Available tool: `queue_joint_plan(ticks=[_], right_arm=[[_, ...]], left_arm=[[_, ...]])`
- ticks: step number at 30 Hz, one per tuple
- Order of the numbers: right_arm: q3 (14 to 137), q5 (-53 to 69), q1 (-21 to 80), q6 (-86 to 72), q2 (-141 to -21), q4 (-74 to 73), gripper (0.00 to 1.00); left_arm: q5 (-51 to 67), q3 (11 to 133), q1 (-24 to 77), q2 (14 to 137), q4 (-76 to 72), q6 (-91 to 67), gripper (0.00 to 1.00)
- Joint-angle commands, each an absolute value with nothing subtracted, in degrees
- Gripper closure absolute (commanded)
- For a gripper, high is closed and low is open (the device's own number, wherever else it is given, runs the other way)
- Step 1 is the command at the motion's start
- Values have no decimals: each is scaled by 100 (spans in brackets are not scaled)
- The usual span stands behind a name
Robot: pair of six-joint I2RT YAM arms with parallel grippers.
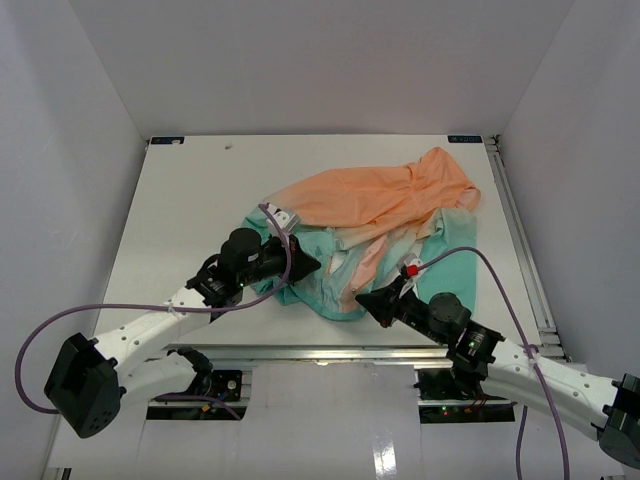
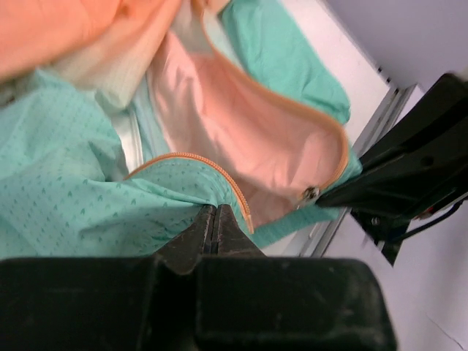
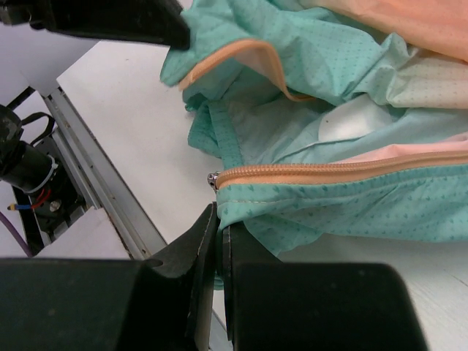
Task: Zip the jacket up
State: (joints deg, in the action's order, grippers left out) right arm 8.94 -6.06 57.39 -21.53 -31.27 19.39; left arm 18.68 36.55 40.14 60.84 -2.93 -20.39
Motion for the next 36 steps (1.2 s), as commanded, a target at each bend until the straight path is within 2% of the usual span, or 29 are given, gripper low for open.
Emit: queue_joint_plan(ticks=[1,9,12,17,23,36], right_arm=[[1219,-151,5739,-1578,-3335,2591,92],[1574,546,5736,-1132,-3708,2693,92],[1763,655,5726,-1131,-3971,2672,92],[2127,362,5704,-1241,-4358,2602,92],[2342,696,5683,-1304,-4357,2636,92],[2314,1319,5581,-1579,-4318,2648,92]], left_arm=[[2188,3356,4017,5883,-2143,-1857,100],[2561,2688,4013,5969,-4274,-1768,100],[2634,2263,4017,5972,-5517,-1749,100],[2891,2059,4017,6199,-6313,-1543,100],[3375,1820,4017,6443,-7365,-1765,100],[4065,1524,4017,6440,-7767,-1419,100]])
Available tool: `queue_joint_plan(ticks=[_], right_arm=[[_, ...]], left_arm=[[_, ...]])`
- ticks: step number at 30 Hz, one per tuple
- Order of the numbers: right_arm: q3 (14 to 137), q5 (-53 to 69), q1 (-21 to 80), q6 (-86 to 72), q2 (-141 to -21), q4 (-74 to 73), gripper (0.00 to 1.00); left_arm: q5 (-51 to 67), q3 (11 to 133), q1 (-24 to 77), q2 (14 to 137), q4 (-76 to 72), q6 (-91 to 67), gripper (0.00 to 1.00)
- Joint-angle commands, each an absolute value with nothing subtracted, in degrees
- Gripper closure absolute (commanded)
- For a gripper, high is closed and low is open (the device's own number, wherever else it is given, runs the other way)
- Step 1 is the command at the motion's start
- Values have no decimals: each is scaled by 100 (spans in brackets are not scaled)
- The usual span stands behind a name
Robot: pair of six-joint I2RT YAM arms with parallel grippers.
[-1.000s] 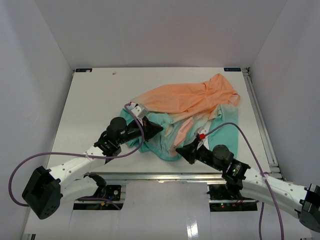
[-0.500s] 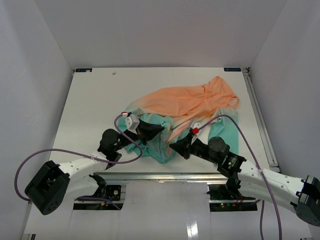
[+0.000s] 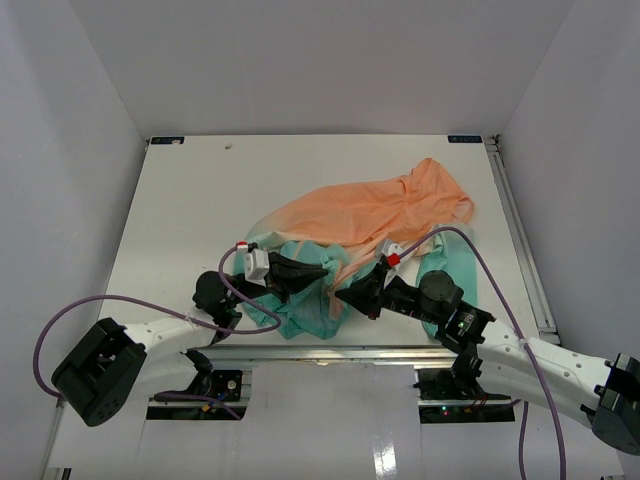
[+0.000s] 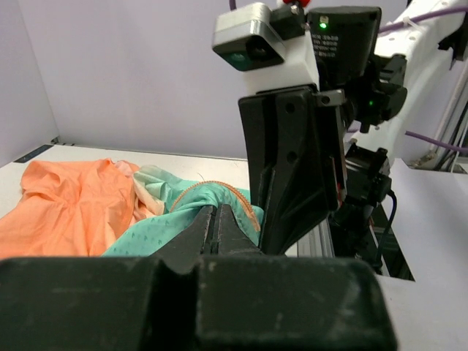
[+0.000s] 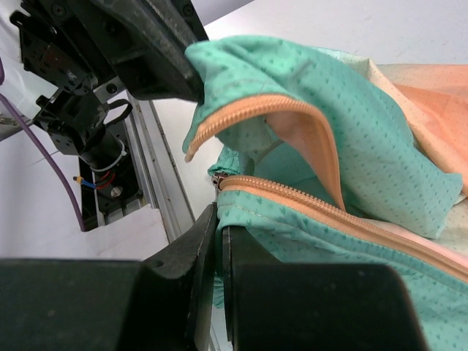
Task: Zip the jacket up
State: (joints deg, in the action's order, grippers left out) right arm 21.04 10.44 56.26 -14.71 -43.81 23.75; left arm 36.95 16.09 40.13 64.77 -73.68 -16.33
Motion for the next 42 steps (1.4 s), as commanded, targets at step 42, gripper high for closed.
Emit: queue_joint_plan(ticks=[42], right_arm=[[1855,4275,4245,-1960,-4395,3621,92]], left_arm=[[4034,984,4004,7071,-9980,-1863,100]])
